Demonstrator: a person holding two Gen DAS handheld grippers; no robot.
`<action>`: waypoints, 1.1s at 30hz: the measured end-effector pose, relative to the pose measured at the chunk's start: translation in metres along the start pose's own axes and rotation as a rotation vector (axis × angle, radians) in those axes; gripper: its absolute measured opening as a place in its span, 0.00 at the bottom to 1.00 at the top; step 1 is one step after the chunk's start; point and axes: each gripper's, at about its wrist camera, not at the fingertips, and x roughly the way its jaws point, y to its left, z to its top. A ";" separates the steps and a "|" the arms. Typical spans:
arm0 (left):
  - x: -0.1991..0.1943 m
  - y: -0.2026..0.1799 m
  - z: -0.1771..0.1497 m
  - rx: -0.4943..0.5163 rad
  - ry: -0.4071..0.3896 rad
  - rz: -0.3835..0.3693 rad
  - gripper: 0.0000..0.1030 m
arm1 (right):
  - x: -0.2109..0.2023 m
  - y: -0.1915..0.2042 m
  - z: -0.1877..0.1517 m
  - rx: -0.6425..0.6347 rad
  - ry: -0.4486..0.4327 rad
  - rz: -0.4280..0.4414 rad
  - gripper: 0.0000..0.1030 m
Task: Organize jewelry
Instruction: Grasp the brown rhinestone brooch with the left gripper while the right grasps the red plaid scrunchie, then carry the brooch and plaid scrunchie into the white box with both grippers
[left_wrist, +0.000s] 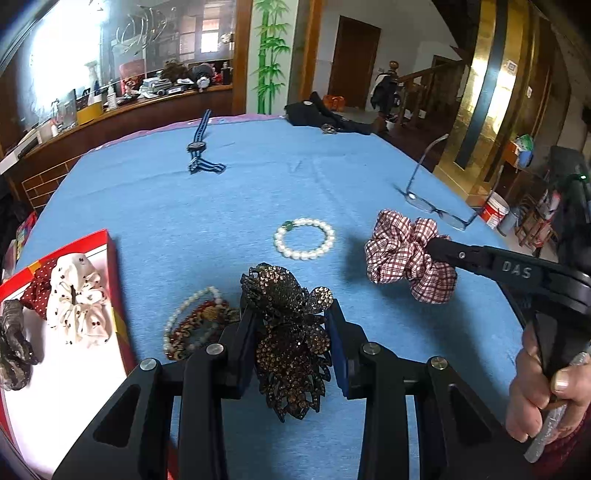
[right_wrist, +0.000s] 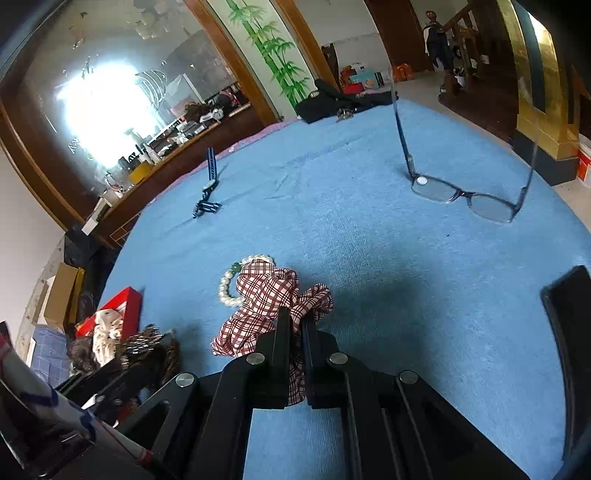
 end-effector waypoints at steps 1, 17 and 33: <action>0.000 -0.001 0.000 0.003 -0.001 -0.002 0.32 | -0.006 0.001 -0.001 -0.003 -0.011 -0.001 0.06; -0.026 -0.005 0.000 0.006 -0.045 -0.018 0.32 | -0.040 0.016 -0.004 -0.028 -0.062 0.005 0.06; -0.038 0.016 -0.003 -0.039 -0.066 -0.005 0.32 | -0.033 0.028 -0.008 -0.050 -0.031 0.008 0.06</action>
